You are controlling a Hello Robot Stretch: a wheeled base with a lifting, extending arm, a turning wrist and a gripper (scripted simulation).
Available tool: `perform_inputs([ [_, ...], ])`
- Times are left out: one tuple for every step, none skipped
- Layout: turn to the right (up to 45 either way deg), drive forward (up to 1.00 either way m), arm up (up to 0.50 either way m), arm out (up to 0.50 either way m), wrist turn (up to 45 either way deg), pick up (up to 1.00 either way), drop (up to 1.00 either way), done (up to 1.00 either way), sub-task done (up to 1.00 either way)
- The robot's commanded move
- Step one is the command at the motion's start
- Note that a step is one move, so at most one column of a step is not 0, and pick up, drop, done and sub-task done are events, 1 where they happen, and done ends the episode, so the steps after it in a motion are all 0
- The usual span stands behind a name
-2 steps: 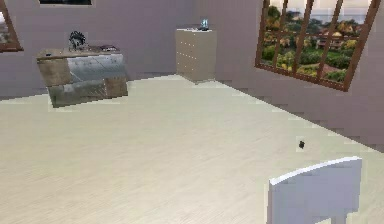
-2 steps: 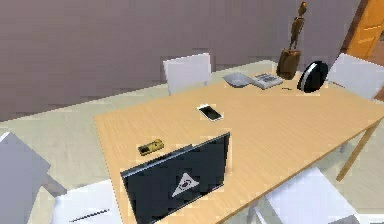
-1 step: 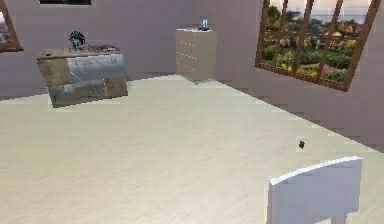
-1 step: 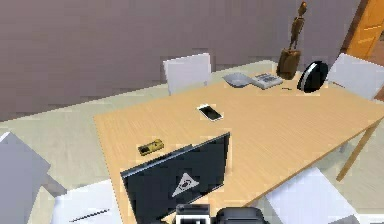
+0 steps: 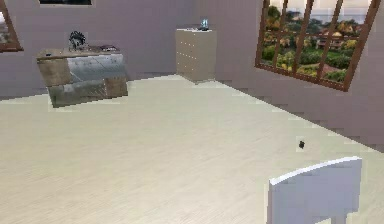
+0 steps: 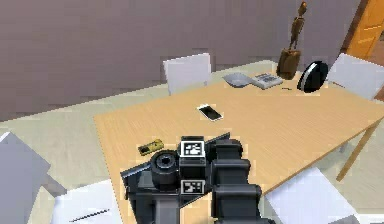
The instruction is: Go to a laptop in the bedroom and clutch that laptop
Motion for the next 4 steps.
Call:
perform_inputs([
  [0.0,0.00,0.00,0.00,45.0,0.00,0.00,0.00,0.00],
  [0.0,0.00,0.00,0.00,45.0,0.00,0.00,0.00,0.00],
  [0.0,0.00,0.00,0.00,45.0,0.00,0.00,0.00,0.00],
  [0.0,0.00,0.00,0.00,0.0,1.00,0.00,0.00,0.00],
])
